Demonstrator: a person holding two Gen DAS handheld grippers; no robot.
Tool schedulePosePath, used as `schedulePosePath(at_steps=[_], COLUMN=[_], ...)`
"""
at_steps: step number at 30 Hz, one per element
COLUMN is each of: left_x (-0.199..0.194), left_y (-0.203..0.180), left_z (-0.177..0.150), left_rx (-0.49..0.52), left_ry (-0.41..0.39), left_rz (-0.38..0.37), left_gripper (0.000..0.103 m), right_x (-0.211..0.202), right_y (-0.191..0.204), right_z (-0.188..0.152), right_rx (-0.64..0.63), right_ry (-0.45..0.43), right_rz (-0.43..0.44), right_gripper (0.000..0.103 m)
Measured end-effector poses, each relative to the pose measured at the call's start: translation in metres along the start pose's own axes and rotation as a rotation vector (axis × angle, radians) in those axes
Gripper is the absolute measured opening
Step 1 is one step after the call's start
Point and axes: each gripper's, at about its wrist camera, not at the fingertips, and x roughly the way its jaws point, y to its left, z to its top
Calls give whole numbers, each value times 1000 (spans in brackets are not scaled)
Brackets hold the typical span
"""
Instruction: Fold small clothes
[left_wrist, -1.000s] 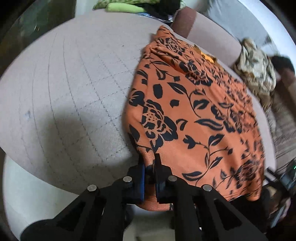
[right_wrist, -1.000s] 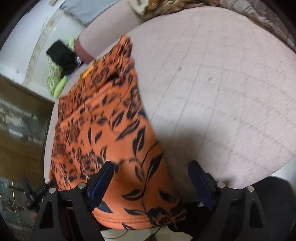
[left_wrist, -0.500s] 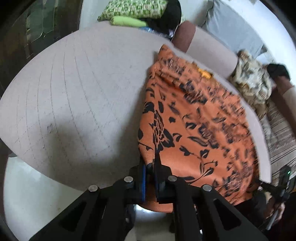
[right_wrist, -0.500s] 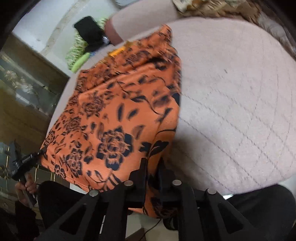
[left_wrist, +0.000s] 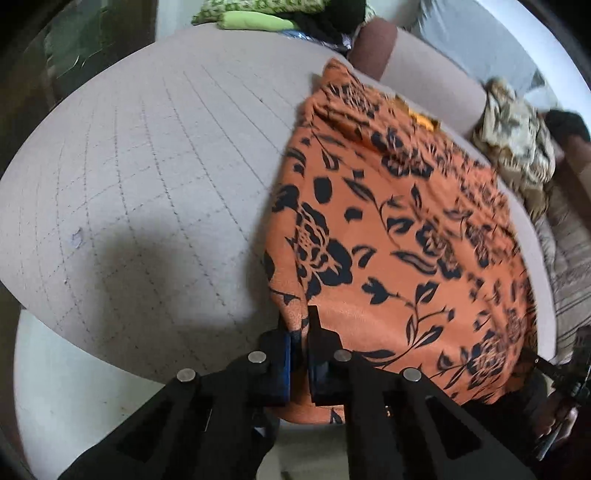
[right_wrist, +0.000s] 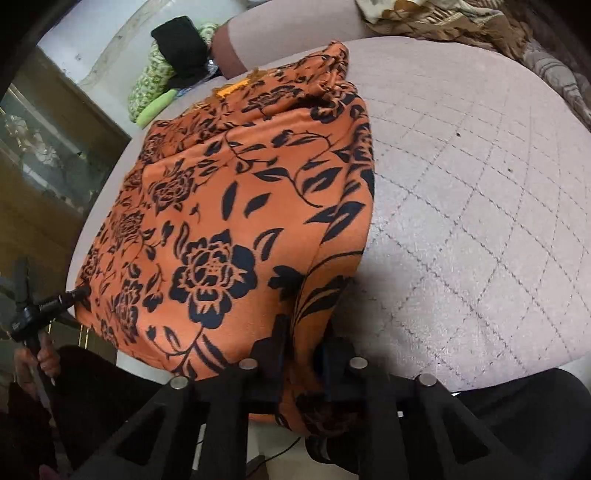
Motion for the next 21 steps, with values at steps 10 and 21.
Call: schedulePosePath(at_steps=[10,21], left_x=[-52,28], left_y=[-3,-44], left_z=[73,299], left_rx=[-12,-20], left_ry=[-77,-114], left_rz=[-262,-233], left_gripper=[7,11], right_x=[-64,-5], right_y=[16,-7], right_z=[79,278], right_rx=[69,312], right_ry=[-176,-490], right_rz=[367,262], right_gripper=[9,9])
